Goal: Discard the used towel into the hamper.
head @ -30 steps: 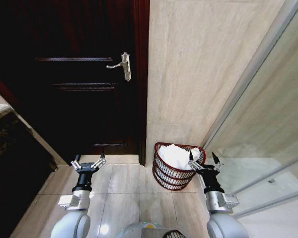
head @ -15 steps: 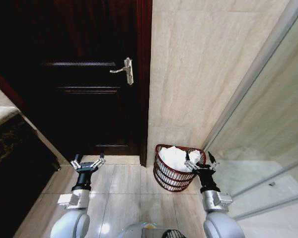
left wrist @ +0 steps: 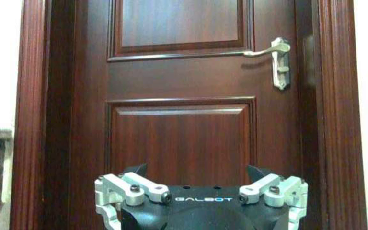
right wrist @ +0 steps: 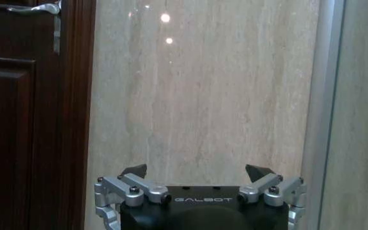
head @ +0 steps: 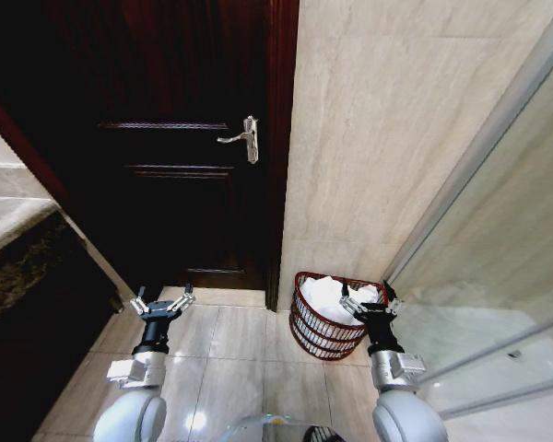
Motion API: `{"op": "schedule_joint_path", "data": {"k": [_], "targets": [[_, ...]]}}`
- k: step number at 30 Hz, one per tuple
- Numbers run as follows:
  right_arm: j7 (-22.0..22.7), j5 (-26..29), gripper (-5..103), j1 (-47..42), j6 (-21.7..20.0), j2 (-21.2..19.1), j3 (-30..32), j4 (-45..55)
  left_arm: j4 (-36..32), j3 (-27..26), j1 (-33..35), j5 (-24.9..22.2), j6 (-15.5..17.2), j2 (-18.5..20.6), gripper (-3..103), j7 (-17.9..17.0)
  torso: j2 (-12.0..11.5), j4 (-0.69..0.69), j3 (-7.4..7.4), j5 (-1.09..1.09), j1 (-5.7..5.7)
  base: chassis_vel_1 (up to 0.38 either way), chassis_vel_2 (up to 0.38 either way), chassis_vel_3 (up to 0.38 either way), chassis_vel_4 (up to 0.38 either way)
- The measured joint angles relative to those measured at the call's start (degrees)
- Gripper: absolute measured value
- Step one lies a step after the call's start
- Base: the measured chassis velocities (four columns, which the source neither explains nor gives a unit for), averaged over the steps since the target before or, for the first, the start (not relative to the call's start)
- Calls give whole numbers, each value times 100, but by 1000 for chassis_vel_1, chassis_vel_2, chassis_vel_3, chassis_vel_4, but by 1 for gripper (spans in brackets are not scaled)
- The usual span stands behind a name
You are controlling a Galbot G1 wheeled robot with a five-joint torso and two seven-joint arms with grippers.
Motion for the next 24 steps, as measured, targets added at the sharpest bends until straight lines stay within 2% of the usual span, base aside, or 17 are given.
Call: {"op": "schedule_joint_path", "data": {"k": [17, 24], "targets": [[35, 60, 100, -89, 108, -90, 44, -107, -7, 51, 29, 112, -42, -111, 100, -16, 431, 0, 254, 0, 178, 42, 52, -43, -48], [-41, 209, 100, -96, 188, -128, 29, -69, -72, 59, 90, 66, -28, -135, 100, -65, 540, 0, 319, 0, 221, 0, 0, 0, 0]]}}
